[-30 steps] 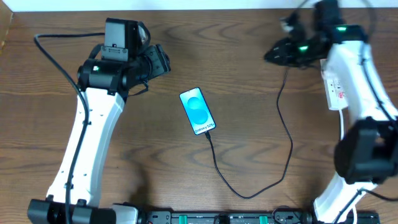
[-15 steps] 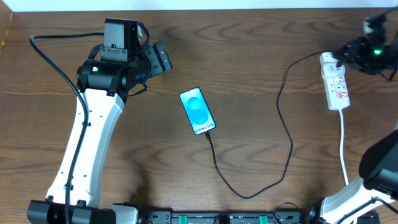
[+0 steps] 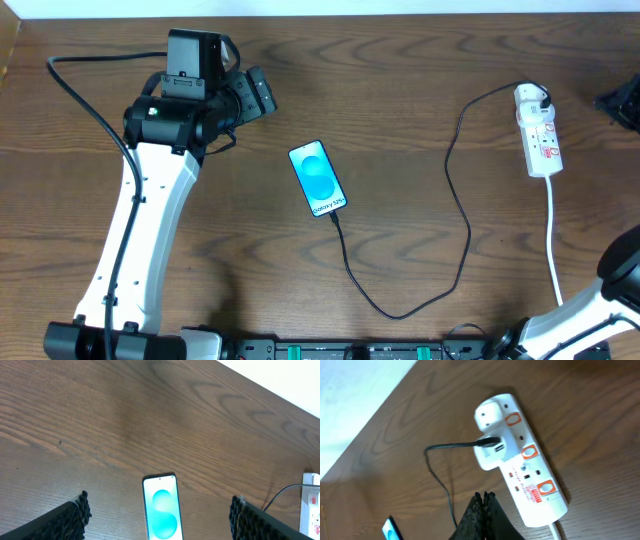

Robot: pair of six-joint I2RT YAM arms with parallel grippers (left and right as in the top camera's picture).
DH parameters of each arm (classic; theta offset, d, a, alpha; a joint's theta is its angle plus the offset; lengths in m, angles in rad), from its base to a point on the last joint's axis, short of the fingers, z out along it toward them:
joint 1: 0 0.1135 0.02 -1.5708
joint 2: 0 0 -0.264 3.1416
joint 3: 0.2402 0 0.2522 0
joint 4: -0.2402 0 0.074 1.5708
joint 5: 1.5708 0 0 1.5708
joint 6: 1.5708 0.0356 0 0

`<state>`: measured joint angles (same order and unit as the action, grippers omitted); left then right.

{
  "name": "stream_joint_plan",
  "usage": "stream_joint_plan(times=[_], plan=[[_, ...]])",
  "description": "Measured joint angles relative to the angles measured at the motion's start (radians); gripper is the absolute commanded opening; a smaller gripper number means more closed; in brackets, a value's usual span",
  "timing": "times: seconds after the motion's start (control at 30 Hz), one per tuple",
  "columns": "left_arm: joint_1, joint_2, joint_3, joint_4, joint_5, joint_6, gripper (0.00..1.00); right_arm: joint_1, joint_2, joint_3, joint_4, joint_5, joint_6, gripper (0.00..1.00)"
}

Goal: Plug charger to phone and switch on socket

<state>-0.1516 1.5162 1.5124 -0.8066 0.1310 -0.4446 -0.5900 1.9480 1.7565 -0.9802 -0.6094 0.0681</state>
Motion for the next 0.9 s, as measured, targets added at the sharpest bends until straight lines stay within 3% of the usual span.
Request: stream_joint_plan(times=[0.5, 0.9], plan=[[0.000, 0.000, 0.000, 0.000, -0.003, 0.000, 0.90, -0.002, 0.197, 0.000, 0.062, -0.021, 0.054, 0.01], [0.000, 0.000, 0.000, 0.000, -0.003, 0.000, 0.90, -0.002, 0.229, 0.000, 0.079, -0.021, 0.058, 0.01]])
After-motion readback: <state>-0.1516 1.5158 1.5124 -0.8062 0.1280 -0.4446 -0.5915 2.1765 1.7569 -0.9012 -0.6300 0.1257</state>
